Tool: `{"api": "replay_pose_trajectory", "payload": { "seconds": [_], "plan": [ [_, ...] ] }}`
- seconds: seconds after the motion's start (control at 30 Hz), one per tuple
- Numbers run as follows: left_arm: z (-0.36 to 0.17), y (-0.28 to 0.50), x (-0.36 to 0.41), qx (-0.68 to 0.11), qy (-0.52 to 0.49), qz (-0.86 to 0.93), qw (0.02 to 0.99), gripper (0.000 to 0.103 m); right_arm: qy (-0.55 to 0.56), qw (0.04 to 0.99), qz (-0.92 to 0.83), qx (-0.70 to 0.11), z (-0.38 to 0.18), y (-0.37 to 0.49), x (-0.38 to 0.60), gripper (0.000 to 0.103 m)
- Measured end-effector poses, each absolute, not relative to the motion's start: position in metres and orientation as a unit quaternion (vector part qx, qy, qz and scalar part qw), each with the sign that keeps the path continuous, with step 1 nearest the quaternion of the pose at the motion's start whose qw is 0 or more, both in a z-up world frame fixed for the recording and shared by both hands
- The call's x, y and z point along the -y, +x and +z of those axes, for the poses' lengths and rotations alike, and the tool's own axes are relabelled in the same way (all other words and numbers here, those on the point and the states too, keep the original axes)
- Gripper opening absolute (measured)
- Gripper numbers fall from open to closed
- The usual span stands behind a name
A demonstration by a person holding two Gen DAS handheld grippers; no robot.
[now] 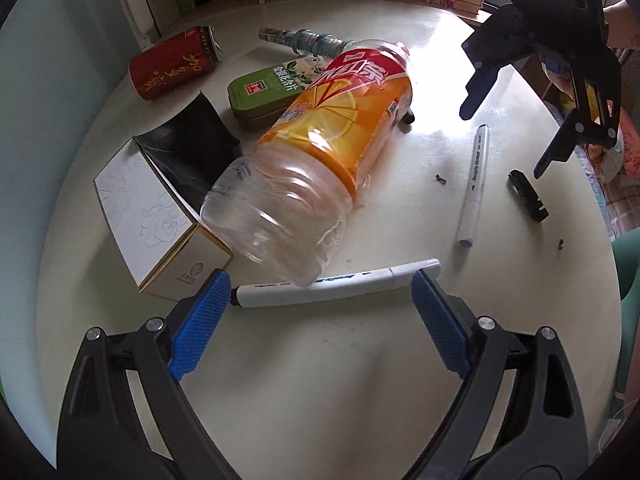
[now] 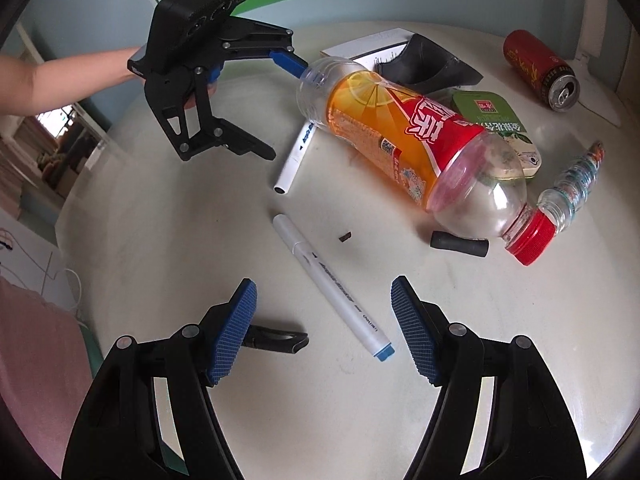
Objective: Collect trash
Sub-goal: 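Grasp a white marker with the left tool while the right tool grasps another marker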
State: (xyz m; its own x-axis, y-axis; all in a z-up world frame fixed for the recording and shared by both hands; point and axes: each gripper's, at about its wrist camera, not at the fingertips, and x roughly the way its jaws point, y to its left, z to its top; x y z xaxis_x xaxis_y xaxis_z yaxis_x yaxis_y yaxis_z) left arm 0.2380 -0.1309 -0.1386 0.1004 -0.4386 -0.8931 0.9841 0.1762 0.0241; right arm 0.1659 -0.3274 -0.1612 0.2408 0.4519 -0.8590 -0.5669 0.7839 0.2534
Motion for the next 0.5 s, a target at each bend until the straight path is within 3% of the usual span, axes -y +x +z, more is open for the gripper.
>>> {"api": "replay_pose_trajectory", "payload": {
  "seconds": [0.37, 0.5],
  "plan": [
    [-0.157, 0.233, 0.13, -0.409, 0.35, -0.573, 0.618, 0.09, -0.063, 0.765, 0.338, -0.545, -0.177, 0.169, 0.32, 0.069],
    [-0.157, 0.22, 0.122, -0.412, 0.348, -0.561, 0.628, 0.087, -0.083, 0.767, 0.338, -0.539, -0.178, 0.164, 0.32, 0.053]
  ]
}}
